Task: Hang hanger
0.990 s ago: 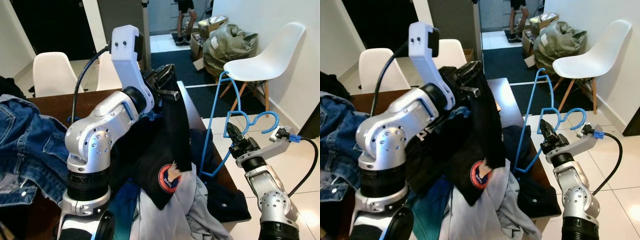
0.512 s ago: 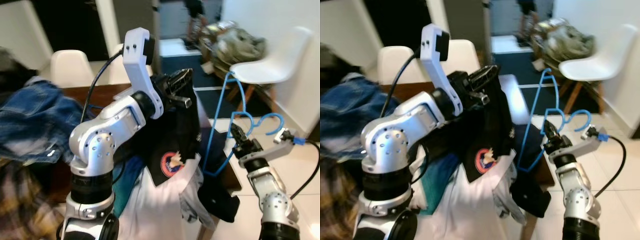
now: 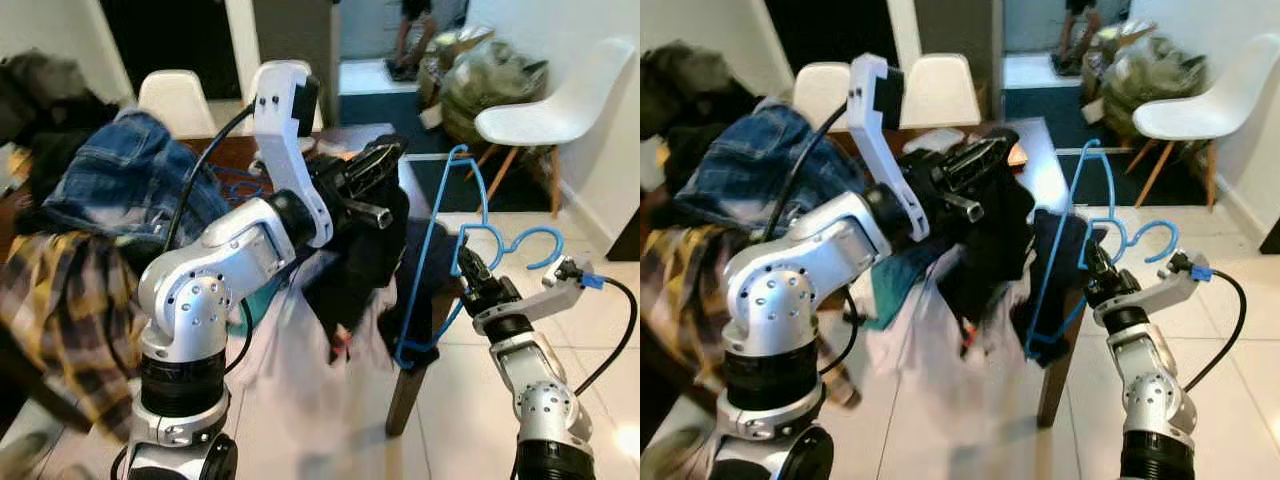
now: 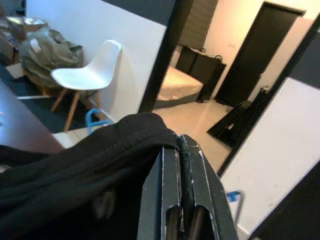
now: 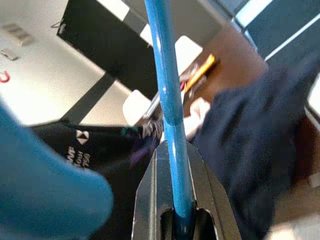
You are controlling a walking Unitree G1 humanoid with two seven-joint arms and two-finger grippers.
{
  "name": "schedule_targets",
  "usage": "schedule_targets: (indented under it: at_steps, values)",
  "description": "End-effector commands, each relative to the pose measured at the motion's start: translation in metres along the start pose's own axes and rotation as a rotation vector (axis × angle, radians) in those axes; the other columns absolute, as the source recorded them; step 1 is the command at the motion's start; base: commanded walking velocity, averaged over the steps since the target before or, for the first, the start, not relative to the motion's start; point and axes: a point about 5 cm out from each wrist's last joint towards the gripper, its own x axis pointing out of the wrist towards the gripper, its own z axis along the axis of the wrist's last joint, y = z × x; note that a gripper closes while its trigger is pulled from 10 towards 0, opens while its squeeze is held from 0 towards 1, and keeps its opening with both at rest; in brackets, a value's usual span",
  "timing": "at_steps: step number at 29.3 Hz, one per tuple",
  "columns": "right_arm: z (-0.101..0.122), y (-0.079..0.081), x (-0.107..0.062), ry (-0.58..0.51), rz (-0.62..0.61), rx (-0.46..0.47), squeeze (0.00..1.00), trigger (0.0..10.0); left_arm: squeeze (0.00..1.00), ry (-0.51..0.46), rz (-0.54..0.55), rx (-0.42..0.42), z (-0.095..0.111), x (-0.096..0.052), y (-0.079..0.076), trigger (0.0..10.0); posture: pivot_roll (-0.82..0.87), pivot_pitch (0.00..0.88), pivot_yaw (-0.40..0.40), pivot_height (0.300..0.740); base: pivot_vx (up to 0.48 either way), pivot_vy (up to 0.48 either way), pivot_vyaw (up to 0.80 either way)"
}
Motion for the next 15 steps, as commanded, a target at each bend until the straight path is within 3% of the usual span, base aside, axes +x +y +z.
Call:
schedule_targets:
  at_steps: [1, 9, 15]
  values:
    - [0.001, -0.002, 0.000, -0.003, -0.015, 0.003, 0.00, 10.0, 0.00, -0.025, -0.105, -0.004, 0.007, 0.006, -0.017, 10.0, -0.08, 0.000, 0.064, 0.740, -0.480, 0.000, 0.00]
    - [0.000, -0.002, 0.000, -0.008, -0.017, 0.006, 0.00, 10.0, 0.00, -0.066, -0.172, 0.004, 0.017, 0.011, -0.027, 10.0, -0.08, 0.000, 0.069, 0.740, -0.448, 0.000, 0.00]
    - [0.000, -0.002, 0.000, -0.013, -0.020, 0.011, 0.00, 10.0, 0.00, -0.095, -0.135, -0.026, 0.022, 0.019, -0.013, 10.0, -0.08, 0.000, 0.072, 0.740, -0.324, 0.000, 0.00]
